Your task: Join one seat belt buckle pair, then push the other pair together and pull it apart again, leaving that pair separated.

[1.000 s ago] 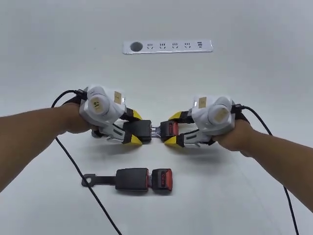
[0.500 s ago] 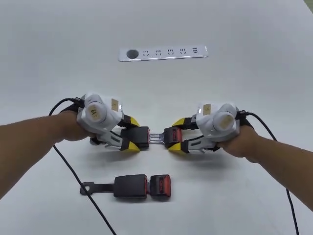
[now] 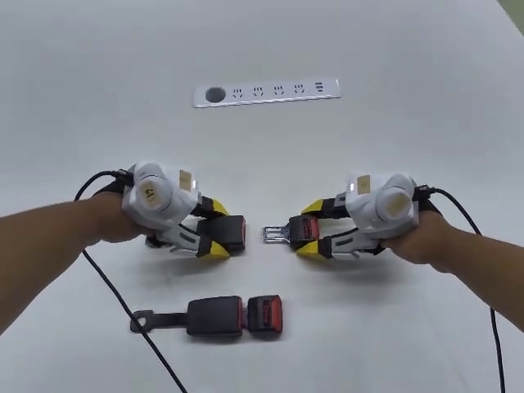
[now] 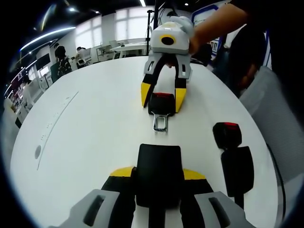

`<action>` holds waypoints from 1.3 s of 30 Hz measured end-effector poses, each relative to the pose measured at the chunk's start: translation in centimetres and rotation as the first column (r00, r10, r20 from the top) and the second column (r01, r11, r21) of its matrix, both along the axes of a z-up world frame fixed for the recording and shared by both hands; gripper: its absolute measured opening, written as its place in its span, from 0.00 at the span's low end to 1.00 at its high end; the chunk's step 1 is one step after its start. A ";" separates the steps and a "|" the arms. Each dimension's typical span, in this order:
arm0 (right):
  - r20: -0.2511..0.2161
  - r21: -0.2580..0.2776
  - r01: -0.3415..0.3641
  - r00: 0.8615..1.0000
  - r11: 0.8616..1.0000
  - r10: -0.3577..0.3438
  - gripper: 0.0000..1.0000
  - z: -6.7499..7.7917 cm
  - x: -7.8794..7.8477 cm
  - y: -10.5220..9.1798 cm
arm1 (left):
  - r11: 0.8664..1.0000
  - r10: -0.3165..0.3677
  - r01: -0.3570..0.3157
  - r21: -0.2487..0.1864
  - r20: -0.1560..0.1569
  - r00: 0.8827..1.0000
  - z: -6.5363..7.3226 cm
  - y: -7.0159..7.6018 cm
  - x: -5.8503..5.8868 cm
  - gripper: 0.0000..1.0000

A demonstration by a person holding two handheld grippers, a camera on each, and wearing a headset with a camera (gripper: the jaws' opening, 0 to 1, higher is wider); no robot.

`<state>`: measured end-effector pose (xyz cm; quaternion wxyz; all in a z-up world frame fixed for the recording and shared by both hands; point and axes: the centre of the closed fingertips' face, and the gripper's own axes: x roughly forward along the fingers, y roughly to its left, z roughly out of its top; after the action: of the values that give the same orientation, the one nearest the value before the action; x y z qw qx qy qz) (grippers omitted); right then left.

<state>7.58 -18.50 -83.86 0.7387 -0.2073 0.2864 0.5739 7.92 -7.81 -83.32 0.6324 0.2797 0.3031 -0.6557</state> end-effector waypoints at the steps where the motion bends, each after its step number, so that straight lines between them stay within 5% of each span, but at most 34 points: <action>1: -0.002 -0.002 0.002 1.000 1.000 -0.002 0.37 -0.1 0.0 -0.2 | 1.000 0.000 0.000 0.000 0.000 1.000 0.0 0.0 0.0 0.36; 24: -0.011 -0.044 0.036 0.999 0.998 -0.036 0.37 -0.1 -0.5 -5.0 | 1.000 0.000 0.000 -0.003 0.000 1.000 0.1 -0.1 -0.1 0.37; 39: -0.008 -0.034 0.049 0.999 0.998 -0.049 0.37 0.9 -1.3 -6.1 | 1.000 -0.005 0.005 -0.006 0.003 1.000 0.1 -0.1 -0.1 0.37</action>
<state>6.31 -24.64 -82.99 0.7476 -0.2100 0.3045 0.5516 7.78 -7.92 -83.22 0.6321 0.2796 0.2998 -0.6576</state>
